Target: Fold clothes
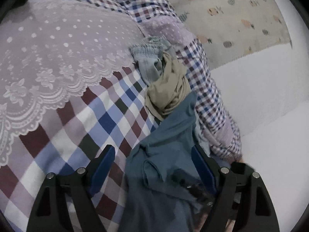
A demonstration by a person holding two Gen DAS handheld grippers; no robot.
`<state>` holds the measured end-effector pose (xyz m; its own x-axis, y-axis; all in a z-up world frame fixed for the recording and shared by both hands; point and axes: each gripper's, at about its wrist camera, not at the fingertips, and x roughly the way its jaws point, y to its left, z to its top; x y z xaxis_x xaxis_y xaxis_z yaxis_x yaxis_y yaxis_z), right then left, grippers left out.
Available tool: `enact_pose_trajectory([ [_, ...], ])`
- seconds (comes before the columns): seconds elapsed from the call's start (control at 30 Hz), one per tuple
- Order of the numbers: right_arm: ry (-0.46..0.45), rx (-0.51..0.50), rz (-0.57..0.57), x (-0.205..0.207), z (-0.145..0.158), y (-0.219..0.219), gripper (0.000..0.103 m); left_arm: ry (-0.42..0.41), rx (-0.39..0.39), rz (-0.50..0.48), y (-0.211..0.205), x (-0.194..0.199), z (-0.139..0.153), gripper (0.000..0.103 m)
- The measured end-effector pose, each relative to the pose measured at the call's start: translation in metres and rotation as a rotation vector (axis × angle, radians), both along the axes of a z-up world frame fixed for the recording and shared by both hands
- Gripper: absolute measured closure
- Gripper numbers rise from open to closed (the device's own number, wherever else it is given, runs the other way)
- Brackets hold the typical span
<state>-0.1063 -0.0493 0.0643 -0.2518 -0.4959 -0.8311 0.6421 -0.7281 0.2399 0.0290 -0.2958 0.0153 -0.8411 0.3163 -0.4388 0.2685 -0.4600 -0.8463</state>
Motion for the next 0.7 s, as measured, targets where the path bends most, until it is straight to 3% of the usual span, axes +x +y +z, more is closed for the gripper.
enact_pose_trajectory([
  [0.07, -0.017, 0.02, -0.01, -0.001, -0.009, -0.008, 0.057, 0.005, 0.018, 0.001, -0.003, 0.002, 0.0, 0.019],
  [0.1, -0.024, 0.017, -0.012, -0.004, -0.011, -0.013, 0.061, 0.009, 0.023, 0.001, -0.005, 0.003, 0.001, 0.019],
  [0.13, -0.031, 0.013, -0.013, -0.006, -0.011, -0.017, 0.081, 0.012, 0.027, 0.002, -0.006, 0.004, 0.001, 0.019],
  [0.2, -0.044, -0.008, -0.03, -0.016, -0.006, -0.024, 0.099, 0.019, 0.037, 0.001, -0.008, 0.005, 0.002, 0.019],
  [0.37, -0.131, -0.131, -0.16, -0.064, 0.018, -0.034, 0.095, 0.043, 0.062, 0.013, -0.017, 0.011, 0.005, 0.019],
  [0.43, -0.166, -0.107, -0.202, -0.081, 0.019, -0.042, 0.079, 0.044, 0.066, 0.017, -0.021, 0.013, 0.006, 0.019],
  [0.53, -0.09, -0.012, -0.208, -0.085, 0.025, -0.054, 0.06, 0.045, 0.069, 0.021, -0.025, 0.016, 0.006, 0.019],
  [0.7, -0.014, -0.025, -0.198, -0.075, 0.04, -0.049, 0.057, 0.044, 0.086, 0.023, -0.032, 0.02, 0.005, 0.019],
])
